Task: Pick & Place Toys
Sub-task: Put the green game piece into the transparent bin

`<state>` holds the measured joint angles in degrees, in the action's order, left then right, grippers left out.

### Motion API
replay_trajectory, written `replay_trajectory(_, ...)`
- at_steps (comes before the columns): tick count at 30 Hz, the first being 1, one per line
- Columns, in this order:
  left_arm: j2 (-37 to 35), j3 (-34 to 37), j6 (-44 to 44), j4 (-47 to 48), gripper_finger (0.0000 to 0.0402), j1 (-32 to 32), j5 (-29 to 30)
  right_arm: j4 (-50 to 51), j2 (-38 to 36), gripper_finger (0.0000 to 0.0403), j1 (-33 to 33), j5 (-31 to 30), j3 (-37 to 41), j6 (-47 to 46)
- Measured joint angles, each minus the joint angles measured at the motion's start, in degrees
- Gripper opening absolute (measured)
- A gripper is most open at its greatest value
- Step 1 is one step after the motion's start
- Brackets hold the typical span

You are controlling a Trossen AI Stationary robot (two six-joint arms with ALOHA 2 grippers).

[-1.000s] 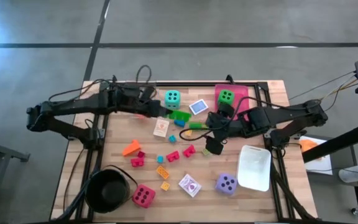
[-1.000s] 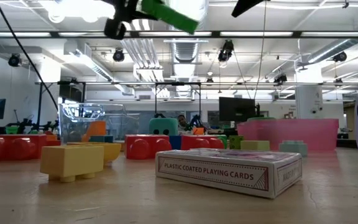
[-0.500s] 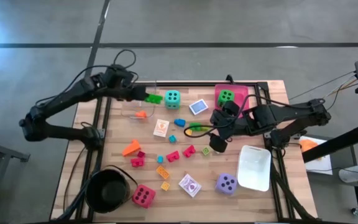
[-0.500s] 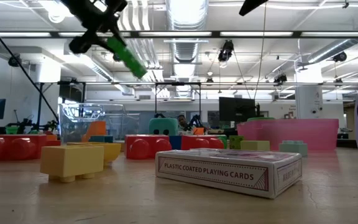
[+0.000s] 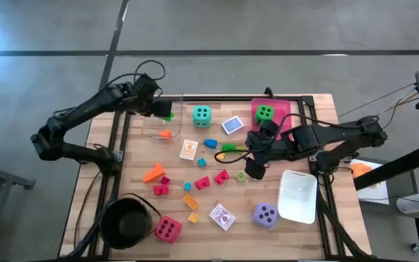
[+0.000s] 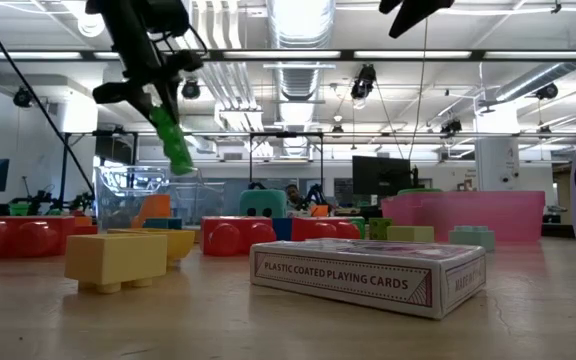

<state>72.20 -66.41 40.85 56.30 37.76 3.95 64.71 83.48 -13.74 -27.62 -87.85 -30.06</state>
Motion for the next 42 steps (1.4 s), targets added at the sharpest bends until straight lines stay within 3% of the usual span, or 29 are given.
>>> replay_trajectory(5,2.74,0.0,-0.07,0.77,0.0137,0.0,4.47,1.17,0.0,0.0366,0.0,0.01,1.26,-2.64)
replay_trajectory(20,12.6,0.0,-1.07,-0.62,0.0137,0.76,7.65,2.6,-0.83,0.0366,-0.02,0.87,4.61,-6.01)
replay_trajectory(32,13.4,0.24,-1.95,3.5,0.0137,0.81,12.14,2.56,-0.92,0.0366,-0.02,1.09,4.61,-6.21)
replay_trajectory(42,13.4,5.25,-1.16,1.45,0.0137,0.5,12.36,2.45,-0.92,0.0366,-0.02,1.07,4.61,-6.43)
